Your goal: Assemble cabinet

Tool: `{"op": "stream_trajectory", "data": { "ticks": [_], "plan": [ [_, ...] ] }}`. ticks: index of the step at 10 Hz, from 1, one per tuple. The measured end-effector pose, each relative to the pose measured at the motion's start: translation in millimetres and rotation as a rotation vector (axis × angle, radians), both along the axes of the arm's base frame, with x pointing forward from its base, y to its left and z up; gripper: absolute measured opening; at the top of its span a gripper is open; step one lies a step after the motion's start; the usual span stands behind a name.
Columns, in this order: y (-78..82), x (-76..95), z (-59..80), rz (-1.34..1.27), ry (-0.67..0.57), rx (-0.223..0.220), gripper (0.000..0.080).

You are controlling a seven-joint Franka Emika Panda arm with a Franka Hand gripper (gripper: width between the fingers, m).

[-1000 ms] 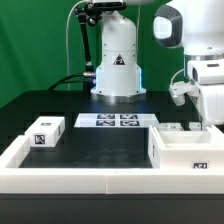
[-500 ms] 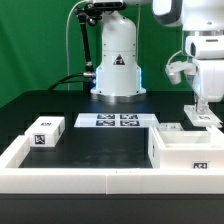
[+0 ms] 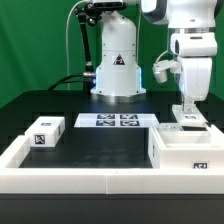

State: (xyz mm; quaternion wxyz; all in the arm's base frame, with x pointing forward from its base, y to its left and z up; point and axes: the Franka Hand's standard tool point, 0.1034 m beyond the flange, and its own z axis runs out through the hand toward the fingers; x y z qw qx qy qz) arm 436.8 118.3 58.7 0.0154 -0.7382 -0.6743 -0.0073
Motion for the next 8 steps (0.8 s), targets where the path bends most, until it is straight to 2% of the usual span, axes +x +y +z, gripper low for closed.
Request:
{"op": "stream_trajectory", "data": {
  "ticks": [3, 5, 8],
  "plan": [
    [-2.8, 21.8, 0.4, 0.007, -0.014, 0.01, 0.007],
    [-1.7, 28.4, 0.0, 0.0, -0.015, 0.012, 0.007],
    [-1.8, 26.9, -1.4, 0.0, -0.011, 0.012, 0.007]
  ]
}}
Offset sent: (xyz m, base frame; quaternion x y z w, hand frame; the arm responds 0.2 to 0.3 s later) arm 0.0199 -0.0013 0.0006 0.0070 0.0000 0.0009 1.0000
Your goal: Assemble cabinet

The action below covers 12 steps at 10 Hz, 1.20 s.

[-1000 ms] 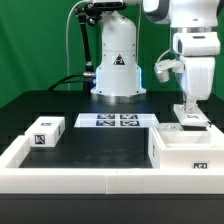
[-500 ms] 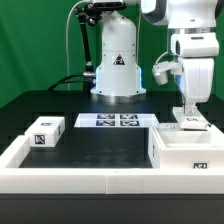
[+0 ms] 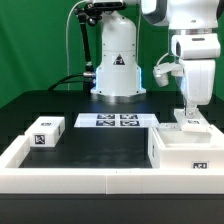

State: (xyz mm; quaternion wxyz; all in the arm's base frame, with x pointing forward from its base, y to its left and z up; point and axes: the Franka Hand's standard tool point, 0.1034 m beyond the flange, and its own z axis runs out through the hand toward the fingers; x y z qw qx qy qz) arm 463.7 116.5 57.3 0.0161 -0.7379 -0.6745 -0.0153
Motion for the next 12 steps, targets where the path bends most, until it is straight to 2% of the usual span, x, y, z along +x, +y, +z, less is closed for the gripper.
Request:
{"op": "stream_trajectory", "data": {
  "ticks": [1, 3, 6, 10, 12],
  "plan": [
    [0.0, 0.0, -0.8, 0.0, 0.001, 0.0, 0.007],
    [-1.3, 23.7, -2.1, -0.016, -0.013, 0.012, 0.007],
    [-5.0, 41.5, -1.2, 0.023, -0.034, 0.02, 0.007],
    [-4.5, 42.0, -1.3, 0.013, -0.033, 0.021, 0.007],
    [-5.9, 63.6, -0.3, 0.015, -0.026, 0.02, 0.007]
  ]
}}
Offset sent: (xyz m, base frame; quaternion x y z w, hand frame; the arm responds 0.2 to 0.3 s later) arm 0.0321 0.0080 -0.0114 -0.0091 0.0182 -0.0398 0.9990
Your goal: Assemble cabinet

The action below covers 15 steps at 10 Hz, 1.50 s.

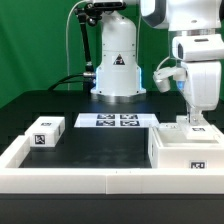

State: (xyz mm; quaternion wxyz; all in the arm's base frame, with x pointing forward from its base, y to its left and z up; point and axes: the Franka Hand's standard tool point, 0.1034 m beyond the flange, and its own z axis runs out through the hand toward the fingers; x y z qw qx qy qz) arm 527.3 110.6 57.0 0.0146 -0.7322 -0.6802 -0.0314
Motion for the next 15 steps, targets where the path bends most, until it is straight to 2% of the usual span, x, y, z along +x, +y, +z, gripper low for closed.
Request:
{"op": "stream_trajectory", "data": {
  "ticks": [6, 9, 12, 14, 15],
  "plan": [
    [-2.6, 36.2, 0.8, -0.012, 0.012, -0.005, 0.007],
    [-3.1, 35.9, 0.1, -0.023, 0.023, -0.008, 0.007],
    [-4.0, 48.4, 0.0, -0.008, 0.026, -0.008, 0.007],
    [-4.2, 48.4, -0.3, -0.008, 0.025, -0.008, 0.007],
    [-4.2, 48.1, -0.8, -0.008, 0.025, -0.007, 0.015]
  ]
}}
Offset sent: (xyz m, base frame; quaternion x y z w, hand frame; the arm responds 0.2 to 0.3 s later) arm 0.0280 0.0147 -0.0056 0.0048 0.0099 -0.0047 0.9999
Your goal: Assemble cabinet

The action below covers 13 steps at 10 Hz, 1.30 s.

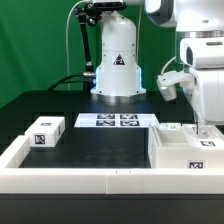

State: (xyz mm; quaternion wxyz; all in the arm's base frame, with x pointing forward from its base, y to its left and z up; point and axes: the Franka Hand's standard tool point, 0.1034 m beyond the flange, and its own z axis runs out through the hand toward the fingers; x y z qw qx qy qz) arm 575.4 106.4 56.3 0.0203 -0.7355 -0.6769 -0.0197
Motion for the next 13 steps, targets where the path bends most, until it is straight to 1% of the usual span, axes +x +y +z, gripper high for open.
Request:
{"op": "stream_trajectory", "data": {
  "ticks": [1, 3, 4, 5, 6, 7, 9, 11, 12, 13],
  "plan": [
    [0.0, 0.0, -0.1, 0.0, 0.0, 0.0, 0.0332],
    [0.0, -0.2, -0.3, 0.0, 0.001, 0.0, 0.0613],
    [0.0, -0.3, -0.4, 0.0, 0.001, 0.0, 0.0613],
    [0.0, -0.3, -0.4, 0.0, 0.001, 0.0, 0.0761],
    [0.0, -0.3, -0.5, 0.0, 0.001, 0.0, 0.0788],
    [0.0, -0.4, -0.5, 0.0, 0.001, 0.0, 0.0797],
    [0.0, -0.4, 0.0, 0.0, 0.0, 0.0, 0.0797],
    [-1.9, -6.5, 16.2, 0.005, -0.013, -0.011, 0.0797],
    [-3.7, -14.4, 26.5, 0.01, -0.019, -0.02, 0.0797],
    [-4.7, -19.4, 33.1, 0.01, -0.023, -0.025, 0.0797]
  ]
}}
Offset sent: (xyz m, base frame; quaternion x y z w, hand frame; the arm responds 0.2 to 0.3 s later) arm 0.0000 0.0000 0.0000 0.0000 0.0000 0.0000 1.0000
